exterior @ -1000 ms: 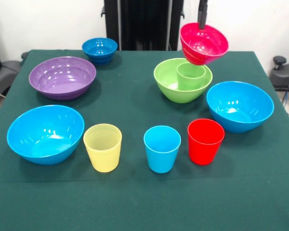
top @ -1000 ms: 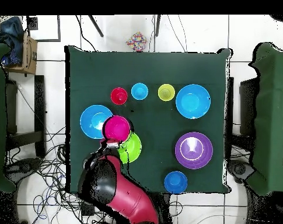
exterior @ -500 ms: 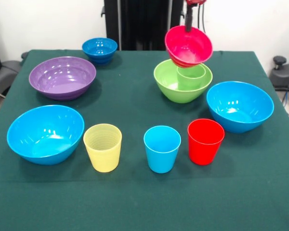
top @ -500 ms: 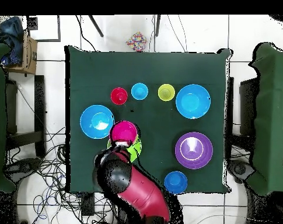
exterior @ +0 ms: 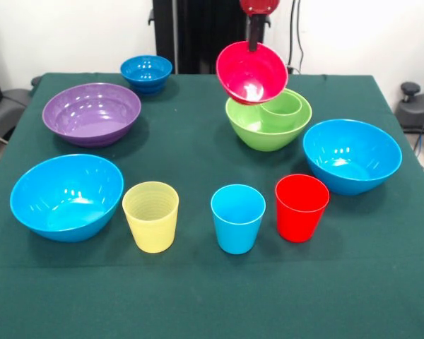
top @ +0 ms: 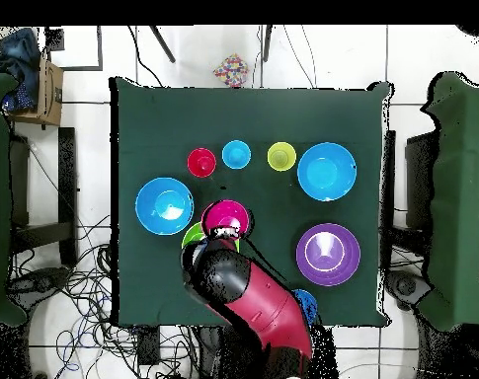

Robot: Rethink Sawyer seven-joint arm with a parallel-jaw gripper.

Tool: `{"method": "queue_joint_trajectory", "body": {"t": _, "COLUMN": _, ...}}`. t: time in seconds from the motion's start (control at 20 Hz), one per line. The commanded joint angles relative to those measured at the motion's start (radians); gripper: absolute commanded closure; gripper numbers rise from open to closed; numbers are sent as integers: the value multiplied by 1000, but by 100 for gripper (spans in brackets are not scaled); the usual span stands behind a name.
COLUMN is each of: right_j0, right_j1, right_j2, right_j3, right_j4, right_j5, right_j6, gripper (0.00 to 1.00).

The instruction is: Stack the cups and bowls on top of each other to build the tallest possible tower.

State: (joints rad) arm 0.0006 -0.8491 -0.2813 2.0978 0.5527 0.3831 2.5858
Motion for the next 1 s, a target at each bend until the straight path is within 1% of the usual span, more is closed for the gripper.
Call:
{"method": "queue_joint_trajectory", "body": {"t": 0.05, "right_j0": 18, "right_j1": 75, "right_j2": 1, "right_j3": -90, "right_j4": -71, "right_j5": 70, "right_j6": 93, "gripper": 100}}
{"method": "queue_joint_trajectory", "body": {"t": 0.15, "right_j0": 27, "right_j1": 75, "right_j2": -2, "right_j3": -84, "right_j4": -68, "right_j5": 40, "right_j6": 95, "gripper": 100}}
{"method": "queue_joint_trajectory", "body": {"t": 0.4, "right_j0": 19, "right_j1": 56, "right_j2": 25, "right_j3": -52, "right_j4": -43, "right_j5": -12, "right_j6": 92, "gripper": 100}}
{"method": "queue_joint_trajectory", "body": {"t": 0.6, "right_j0": 24, "right_j1": 43, "right_j2": 36, "right_j3": -38, "right_j4": -33, "right_j5": -46, "right_j6": 100, "gripper": 100}}
{"method": "queue_joint_trajectory", "body": {"t": 0.85, "right_j0": 84, "right_j1": 71, "right_j2": -16, "right_j3": -73, "right_j4": -37, "right_j5": -18, "right_j6": 144, "gripper": 100}}
{"method": "queue_joint_trajectory", "body": {"t": 1.0, "right_j0": 112, "right_j1": 81, "right_j2": -31, "right_j3": -82, "right_j4": -21, "right_j5": -22, "right_j6": 171, "gripper": 100}}
